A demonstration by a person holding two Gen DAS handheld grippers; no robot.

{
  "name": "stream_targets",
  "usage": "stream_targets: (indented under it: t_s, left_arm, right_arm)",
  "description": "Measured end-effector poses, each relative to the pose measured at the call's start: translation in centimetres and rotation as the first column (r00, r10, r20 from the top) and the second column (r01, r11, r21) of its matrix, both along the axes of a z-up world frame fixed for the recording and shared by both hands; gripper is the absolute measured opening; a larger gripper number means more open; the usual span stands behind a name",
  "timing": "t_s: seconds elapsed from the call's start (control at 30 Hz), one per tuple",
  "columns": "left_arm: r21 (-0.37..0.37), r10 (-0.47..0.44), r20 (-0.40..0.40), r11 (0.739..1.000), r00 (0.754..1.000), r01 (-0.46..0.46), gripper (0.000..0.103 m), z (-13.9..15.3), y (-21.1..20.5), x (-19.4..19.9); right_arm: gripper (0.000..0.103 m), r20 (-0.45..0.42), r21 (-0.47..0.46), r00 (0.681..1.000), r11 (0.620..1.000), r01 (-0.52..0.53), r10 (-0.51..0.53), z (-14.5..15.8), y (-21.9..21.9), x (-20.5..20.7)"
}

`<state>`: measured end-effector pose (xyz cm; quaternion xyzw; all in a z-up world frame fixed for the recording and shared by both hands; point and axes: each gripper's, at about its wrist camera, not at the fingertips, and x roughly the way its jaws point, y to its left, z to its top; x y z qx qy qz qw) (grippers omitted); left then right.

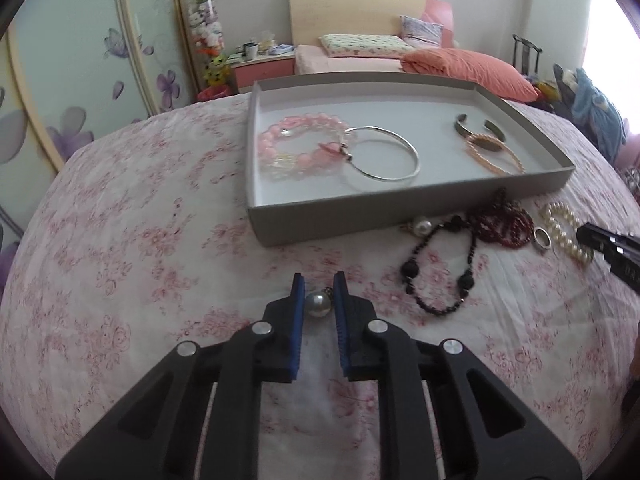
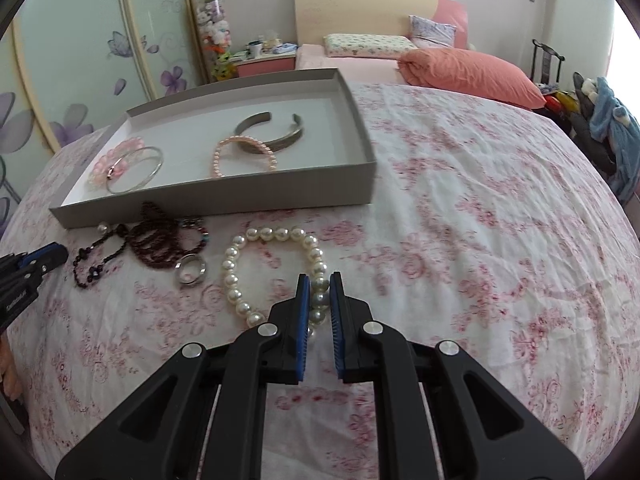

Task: Organize jewelry
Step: 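Close the left tool on the pearl earring while the right tool grips the white pearl bracelet, then lift the pearl earring with the left tool while the right tool carries the pearl bracelet over the tray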

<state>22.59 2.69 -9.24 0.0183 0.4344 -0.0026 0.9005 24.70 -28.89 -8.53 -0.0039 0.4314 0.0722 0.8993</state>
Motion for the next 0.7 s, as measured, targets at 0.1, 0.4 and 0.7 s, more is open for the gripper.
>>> stream_targets:
  t_s: [0.1,0.4,0.7]
  left_arm:
    - [-0.014,0.009,0.0,1.0,1.0,-0.009,0.015,0.09,0.39,-0.06]
    - [-0.03,0.013,0.0,0.999,1.0,-0.013,0.015,0.05,0.69,-0.05]
    - [-0.03,0.013,0.0,0.999,1.0,-0.013,0.015,0.02,0.81,-0.03]
  right_arm:
    - [0.012,-0.002,0.015,1.0,1.0,0.002,-0.002,-0.04,-0.01,-0.01]
    - [0.012,-0.004,0.034,1.0,0.999,0.003,-0.003,-0.04,-0.48,-0.07]
    - [0.012,-0.006,0.047,1.0,0.999,0.003,-0.003,-0.02,-0.7,-0.04]
